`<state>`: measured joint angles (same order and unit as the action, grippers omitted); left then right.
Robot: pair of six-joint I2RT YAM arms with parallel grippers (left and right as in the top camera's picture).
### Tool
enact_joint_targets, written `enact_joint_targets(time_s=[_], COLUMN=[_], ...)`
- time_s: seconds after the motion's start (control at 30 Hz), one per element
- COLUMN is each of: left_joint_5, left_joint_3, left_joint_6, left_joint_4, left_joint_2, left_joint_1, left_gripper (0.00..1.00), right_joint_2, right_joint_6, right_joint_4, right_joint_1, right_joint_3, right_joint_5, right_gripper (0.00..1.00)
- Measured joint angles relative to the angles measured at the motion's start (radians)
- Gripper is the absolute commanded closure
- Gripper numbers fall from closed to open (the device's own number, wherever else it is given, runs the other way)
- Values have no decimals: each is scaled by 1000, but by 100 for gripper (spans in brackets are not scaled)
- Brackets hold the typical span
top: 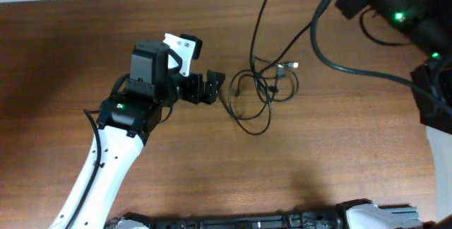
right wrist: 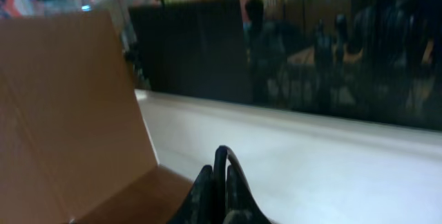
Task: Untangle cables
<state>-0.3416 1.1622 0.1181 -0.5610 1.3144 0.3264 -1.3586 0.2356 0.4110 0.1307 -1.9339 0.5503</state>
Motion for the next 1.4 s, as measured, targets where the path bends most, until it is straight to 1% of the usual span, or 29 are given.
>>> enact_joint_targets(time_s=[0.1, 0.33, 0.37, 0.47, 0.6, 0.63, 0.73, 0.83, 0.9, 0.93, 1.0, 1.07, 1.1, 1.13, 1.17, 1.23, 1.3, 1.4], left_joint_5=[0, -8, -26, -65, -81, -87, -93, -77, -69, -67, -66, -65, -65, -65, -66, -92, -161, -222], left_joint_3=[0, 0, 0, 0, 0, 0, 0, 0, 0, 0, 0, 0, 0, 0, 1, 1, 0, 0], left_joint_6=[0, 0, 0, 3, 3, 2, 2, 2, -5, -28, -114, -247, -279, -287, -286, -294, -357, -498], left_joint_4=[0, 0, 0, 0, 0, 2, 13, 14, 33, 38, 43, 50, 61, 74, 85, 95, 128, 185], left_joint_2=[0, 0, 0, 0, 0, 9, 56, 87, 87, 87, 87, 102, 125, 154, 211, 289, 379, 431], left_joint_1=[1, 3, 3, 11, 51, 78, 97, 97, 97, 97, 97, 97, 97, 98, 98, 98, 98, 110], left_gripper=[1, 1, 1, 1, 1, 1, 1, 1, 0, 2, 1, 1, 1, 2, 5, 5, 1, 1], right_joint_2=[0, 0, 0, -5, -33, -37, -37, -37, -37, -37, -37, -37, -37, -37, -37, -37, -37, -37], right_joint_6=[26, 23, 17, 0, -7, 1, 47, 78, 83, 89, 103, 117, 124, 129, 132, 135, 136, 136], right_joint_4=[-89, -142, -126, -67, -77, -84, -101, -31, -6, -2, -9, -26, -30, -36, -45, -65, -75, -76], right_joint_1=[-33, -130, -169, -225, -265, -270, -273, -273, -274, -273, -273, -273, -273, -273, -273, -273, -273, -274], right_joint_3=[-28, -28, -29, -31, -31, -31, -32, -33, -32, -32, -32, -33, -33, -32, -33, -32, -33, -33], right_joint_5=[11, 19, 23, 31, 35, 35, 102, 212, 248, 268, 286, 298, 303, 305, 306, 309, 309, 309], right_gripper=[96, 96, 96, 96, 96, 96, 96, 96, 96, 96, 96, 96, 96, 96, 96, 96, 96, 96])
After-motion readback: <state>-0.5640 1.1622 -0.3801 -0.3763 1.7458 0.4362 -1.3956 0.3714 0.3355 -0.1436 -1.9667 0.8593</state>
